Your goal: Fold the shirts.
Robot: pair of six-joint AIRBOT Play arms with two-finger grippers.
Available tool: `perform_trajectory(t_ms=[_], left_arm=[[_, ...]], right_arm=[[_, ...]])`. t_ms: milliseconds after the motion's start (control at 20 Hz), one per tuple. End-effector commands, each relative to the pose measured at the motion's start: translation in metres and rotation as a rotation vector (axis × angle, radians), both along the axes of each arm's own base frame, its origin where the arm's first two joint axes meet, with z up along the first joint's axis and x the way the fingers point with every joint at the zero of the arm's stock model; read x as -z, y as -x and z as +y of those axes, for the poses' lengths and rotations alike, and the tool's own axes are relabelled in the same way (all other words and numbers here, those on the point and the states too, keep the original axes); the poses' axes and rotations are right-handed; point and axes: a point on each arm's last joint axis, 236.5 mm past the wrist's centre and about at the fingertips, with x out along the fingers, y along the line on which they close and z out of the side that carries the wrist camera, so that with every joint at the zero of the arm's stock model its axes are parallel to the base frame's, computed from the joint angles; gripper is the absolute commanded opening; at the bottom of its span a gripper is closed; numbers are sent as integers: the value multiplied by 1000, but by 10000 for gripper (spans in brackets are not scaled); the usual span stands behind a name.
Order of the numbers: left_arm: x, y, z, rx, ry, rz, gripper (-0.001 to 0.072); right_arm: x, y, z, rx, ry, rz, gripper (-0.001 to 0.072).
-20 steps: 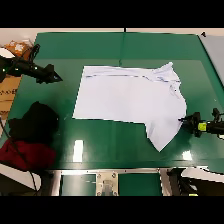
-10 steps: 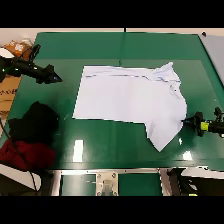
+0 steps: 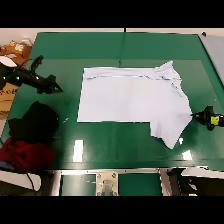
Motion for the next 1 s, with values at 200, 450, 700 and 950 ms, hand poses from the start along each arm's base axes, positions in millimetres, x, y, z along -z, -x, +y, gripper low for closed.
perform_trajectory(t_ms=[200,450,700,950], left_arm=[[75,95,-51,5,2,252,453],[106,126,-107,57,-45,276,454],[106,112,-120,32,-40,217,333],[103,116,-118,87,-45,210,23]], right_arm=[[-3,-5,-12,-16,65,16,13],[-3,-6,-10,-25,70,12,13],[-3,-6,-10,-25,69,13,13],[-3,-5,-8,-30,62,14,14]])
